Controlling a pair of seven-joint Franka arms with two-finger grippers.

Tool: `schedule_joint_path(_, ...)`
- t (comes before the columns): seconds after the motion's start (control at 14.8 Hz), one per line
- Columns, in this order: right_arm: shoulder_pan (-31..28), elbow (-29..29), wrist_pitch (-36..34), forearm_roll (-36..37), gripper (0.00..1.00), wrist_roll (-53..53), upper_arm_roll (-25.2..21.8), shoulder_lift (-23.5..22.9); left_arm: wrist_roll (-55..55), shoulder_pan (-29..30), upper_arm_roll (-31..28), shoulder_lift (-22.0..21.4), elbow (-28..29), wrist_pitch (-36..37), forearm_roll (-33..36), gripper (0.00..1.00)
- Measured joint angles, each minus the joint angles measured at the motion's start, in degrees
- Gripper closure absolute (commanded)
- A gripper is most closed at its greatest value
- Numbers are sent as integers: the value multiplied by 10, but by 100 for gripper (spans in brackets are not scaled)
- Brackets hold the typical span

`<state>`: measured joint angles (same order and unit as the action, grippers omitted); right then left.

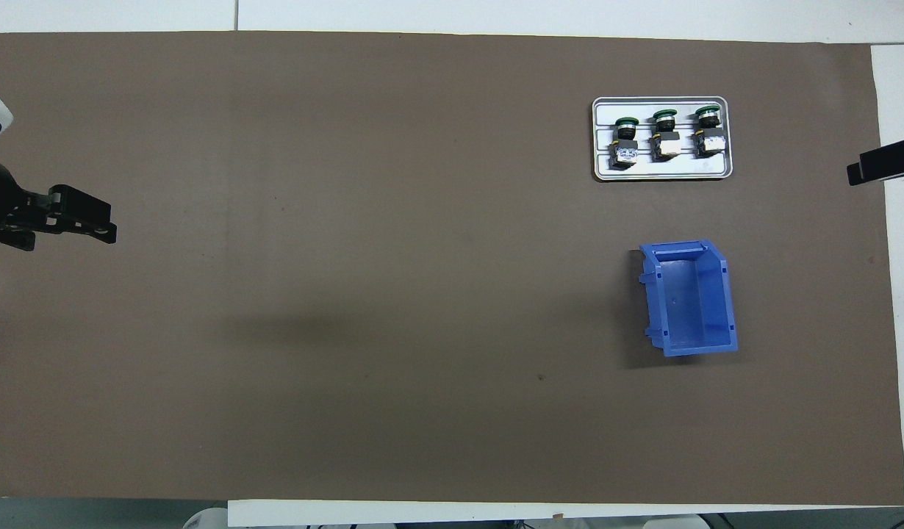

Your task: Place and press button with both arms

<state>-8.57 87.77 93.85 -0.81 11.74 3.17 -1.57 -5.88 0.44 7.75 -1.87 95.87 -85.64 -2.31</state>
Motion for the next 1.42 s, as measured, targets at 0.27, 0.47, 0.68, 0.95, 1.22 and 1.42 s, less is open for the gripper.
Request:
schedule_joint_path(0.27,9,61,113,0,6,0,3,-4,0,0,0,0,0,0,0,0)
schedule_joint_path(0.47,23,95,172,0,6,-1,4,-22,0,0,0,0,0,0,0,0)
schedule_joint_path(0.68,41,101,218,0,6,-5,5,-50,0,0,0,0,0,0,0,0)
schedule_joint_path(0.95,60,103,294,0,6,-6,6,-104,0,0,0,0,0,0,0,0)
schedule_joint_path(1.22,68,103,343,-1,6,-6,6,-147,0,0,0,0,0,0,0,0)
schedule_joint_path(1.42,80,103,394,-1,8,-7,6,-182,0,0,0,0,0,0,0,0)
